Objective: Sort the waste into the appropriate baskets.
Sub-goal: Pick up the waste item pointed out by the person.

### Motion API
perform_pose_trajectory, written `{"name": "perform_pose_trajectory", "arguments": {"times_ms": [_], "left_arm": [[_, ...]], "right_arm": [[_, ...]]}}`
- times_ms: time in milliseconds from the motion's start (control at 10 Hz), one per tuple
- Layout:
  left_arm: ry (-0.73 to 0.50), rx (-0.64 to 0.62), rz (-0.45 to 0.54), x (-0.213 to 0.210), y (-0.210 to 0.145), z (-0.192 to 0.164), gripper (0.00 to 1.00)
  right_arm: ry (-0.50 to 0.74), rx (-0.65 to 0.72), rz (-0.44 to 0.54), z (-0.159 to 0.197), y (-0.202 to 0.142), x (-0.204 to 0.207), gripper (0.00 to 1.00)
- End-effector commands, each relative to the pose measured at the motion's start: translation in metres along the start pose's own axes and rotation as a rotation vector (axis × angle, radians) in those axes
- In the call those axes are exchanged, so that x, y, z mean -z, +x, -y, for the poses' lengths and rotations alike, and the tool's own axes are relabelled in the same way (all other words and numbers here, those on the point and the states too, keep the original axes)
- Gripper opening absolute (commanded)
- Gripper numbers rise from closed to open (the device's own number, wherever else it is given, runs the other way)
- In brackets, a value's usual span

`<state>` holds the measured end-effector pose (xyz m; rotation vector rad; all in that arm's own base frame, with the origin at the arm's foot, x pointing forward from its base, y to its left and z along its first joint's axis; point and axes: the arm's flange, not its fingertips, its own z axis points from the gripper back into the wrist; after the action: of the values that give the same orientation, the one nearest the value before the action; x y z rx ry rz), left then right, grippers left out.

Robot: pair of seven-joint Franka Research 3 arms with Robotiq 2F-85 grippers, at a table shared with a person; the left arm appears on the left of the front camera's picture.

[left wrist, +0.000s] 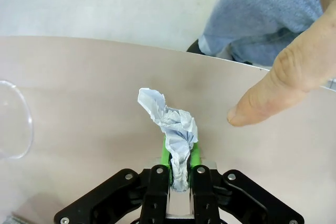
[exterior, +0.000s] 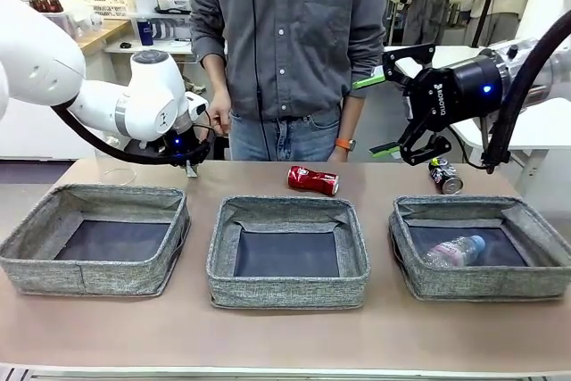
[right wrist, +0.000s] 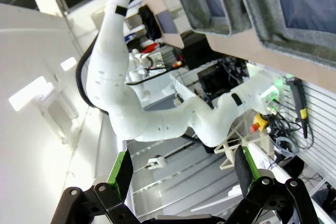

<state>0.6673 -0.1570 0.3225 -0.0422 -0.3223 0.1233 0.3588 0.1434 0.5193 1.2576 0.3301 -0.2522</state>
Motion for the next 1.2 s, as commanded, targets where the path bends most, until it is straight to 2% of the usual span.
{"name": "perform_pose_trajectory", "arguments": {"times_ms": [0, 100, 200, 300, 400, 500, 700, 800, 900, 1000, 1100], "left_arm": [[0.033, -0.054, -0.029, -0.051, -0.011, -0.013, 0.0], [0.039, -0.064, -0.06, -0.093, -0.019, -0.021, 0.0], [-0.025, -0.101, -0.1, -0.134, -0.03, -0.027, 0.0], [-0.074, -0.098, -0.188, -0.173, -0.043, -0.03, 0.0], [-0.103, -0.062, -0.343, -0.207, -0.062, -0.031, 0.0], [-0.141, 0.079, -0.381, -0.245, -0.088, -0.03, 0.0], [-0.162, 0.259, -0.286, -0.3, -0.152, -0.041, 0.0], [-0.16, 0.258, -0.196, -0.312, -0.175, -0.047, 0.0], [-0.185, 0.265, -0.179, -0.314, -0.186, -0.053, 0.0], [-0.141, 0.23, -0.311, -0.315, -0.151, -0.028, 0.0], [-0.141, 0.23, -0.311, -0.315, -0.151, -0.028, 0.0]], "right_arm": [[-0.016, 0.016, -0.003, -0.005, -0.002, -0.002, 1.0], [-0.016, 0.016, -0.003, -0.005, -0.002, -0.002, 1.0], [-0.016, 0.016, -0.003, -0.005, -0.002, -0.002, 1.0], [-0.016, 0.016, -0.003, -0.005, -0.002, -0.002, 1.0], [-0.016, 0.016, -0.003, -0.005, -0.002, -0.002, 1.0], [-0.016, 0.016, -0.003, -0.005, -0.002, -0.002, 1.0], [-0.016, 0.016, -0.003, -0.005, -0.002, -0.002, 1.0], [-0.016, 0.016, -0.003, -0.005, -0.002, -0.002, 1.0], [-0.016, 0.016, -0.003, -0.005, -0.002, -0.002, 1.0], [-0.016, 0.016, -0.003, -0.005, -0.002, -0.002, 1.0], [-0.016, 0.016, -0.003, -0.005, -0.002, -0.002, 1.0]]}}
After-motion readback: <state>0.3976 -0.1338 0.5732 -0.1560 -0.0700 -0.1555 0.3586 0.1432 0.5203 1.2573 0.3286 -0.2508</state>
